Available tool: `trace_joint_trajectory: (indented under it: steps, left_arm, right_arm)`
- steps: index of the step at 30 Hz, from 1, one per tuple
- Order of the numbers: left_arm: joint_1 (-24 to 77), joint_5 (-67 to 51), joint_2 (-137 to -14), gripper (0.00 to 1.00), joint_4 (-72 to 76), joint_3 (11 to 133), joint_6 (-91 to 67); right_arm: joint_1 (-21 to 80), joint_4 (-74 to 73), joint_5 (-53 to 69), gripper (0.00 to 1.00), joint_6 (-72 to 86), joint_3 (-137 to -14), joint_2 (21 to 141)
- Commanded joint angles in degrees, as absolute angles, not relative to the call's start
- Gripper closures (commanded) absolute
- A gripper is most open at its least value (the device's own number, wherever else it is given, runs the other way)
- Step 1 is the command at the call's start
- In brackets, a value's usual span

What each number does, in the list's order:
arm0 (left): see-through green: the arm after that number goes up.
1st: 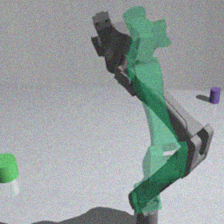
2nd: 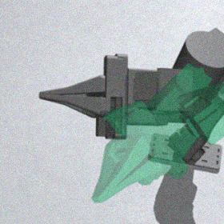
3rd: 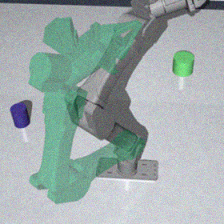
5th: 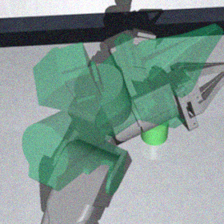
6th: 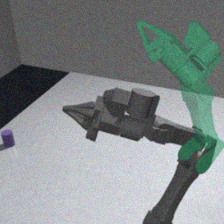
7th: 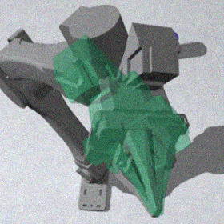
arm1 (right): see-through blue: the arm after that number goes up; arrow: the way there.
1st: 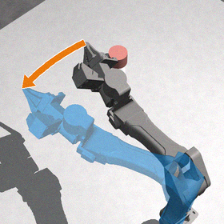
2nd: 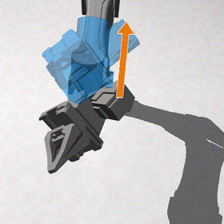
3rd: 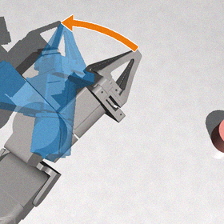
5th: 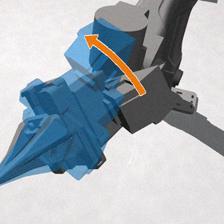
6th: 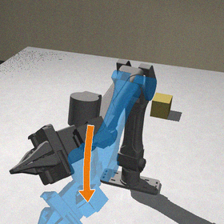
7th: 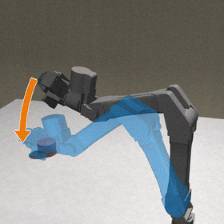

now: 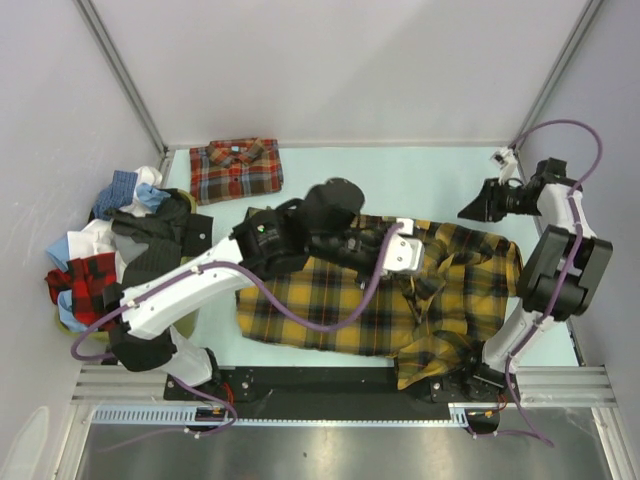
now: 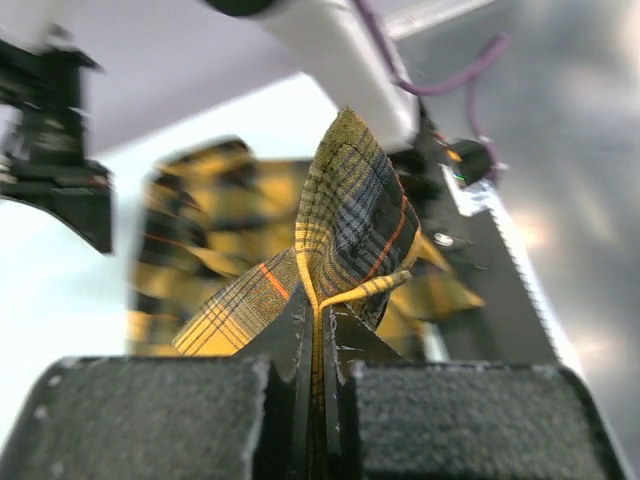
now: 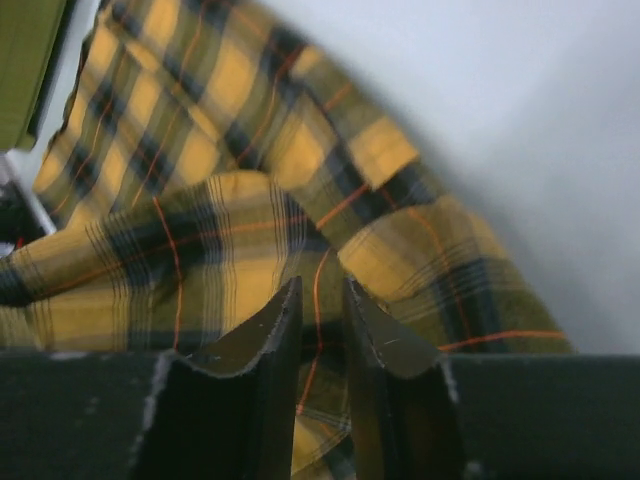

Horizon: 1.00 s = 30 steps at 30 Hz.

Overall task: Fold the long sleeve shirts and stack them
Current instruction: Fold the shirt

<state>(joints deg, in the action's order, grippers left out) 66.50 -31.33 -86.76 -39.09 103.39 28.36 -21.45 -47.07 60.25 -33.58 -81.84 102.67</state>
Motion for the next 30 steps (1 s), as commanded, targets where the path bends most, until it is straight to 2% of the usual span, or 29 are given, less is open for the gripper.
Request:
trace_joint_trajectory:
  steps: [1,7,10,15,20,21,23,27,30]
  left_arm:
    - [68.55,-26.1,-85.0,1.0,-44.29,102.05,20.03]
    - [68.03,-25.14,-79.64,1.0,-45.26,93.61,19.95]
    - [64.44,-28.98,-76.38,1.0,-43.34,88.43,15.22]
    - [52.4,-34.71,-75.58,1.0,-36.49,82.97,0.46]
    - [41.25,-36.3,-78.39,1.0,-31.57,83.14,-8.32]
    - [39.31,-36.99,-79.96,1.0,-30.86,83.14,-10.09]
    - [33.0,-39.01,-82.43,1.0,-27.45,82.01,-16.57]
    - [24.01,-40.78,-86.21,1.0,-22.77,80.42,-23.63]
    - [19.52,-40.0,-88.94,1.0,-21.97,79.37,-26.1]
  right_arm:
    - [-21.7,-69.59,56.01,0.77,-51.92,-87.18,109.23]
    - [-25.57,-73.65,46.08,0.79,-57.03,-80.87,111.62]
    - [-26.89,-72.87,39.83,0.79,-59.24,-77.09,110.31]
    - [-29.36,-70.31,33.76,0.78,-58.36,-77.78,109.69]
    - [-26.91,-73.81,37.34,0.71,-58.53,-80.68,105.74]
    - [-26.46,-74.61,39.53,0.63,-58.62,-81.81,104.08]
    - [-25.23,-77.76,42.0,0.54,-59.23,-83.14,102.31]
    - [-21.03,-76.83,47.81,0.17,-59.68,-82.54,94.51]
    - [-15.41,-71.2,46.59,0.11,-56.61,-78.5,90.72]
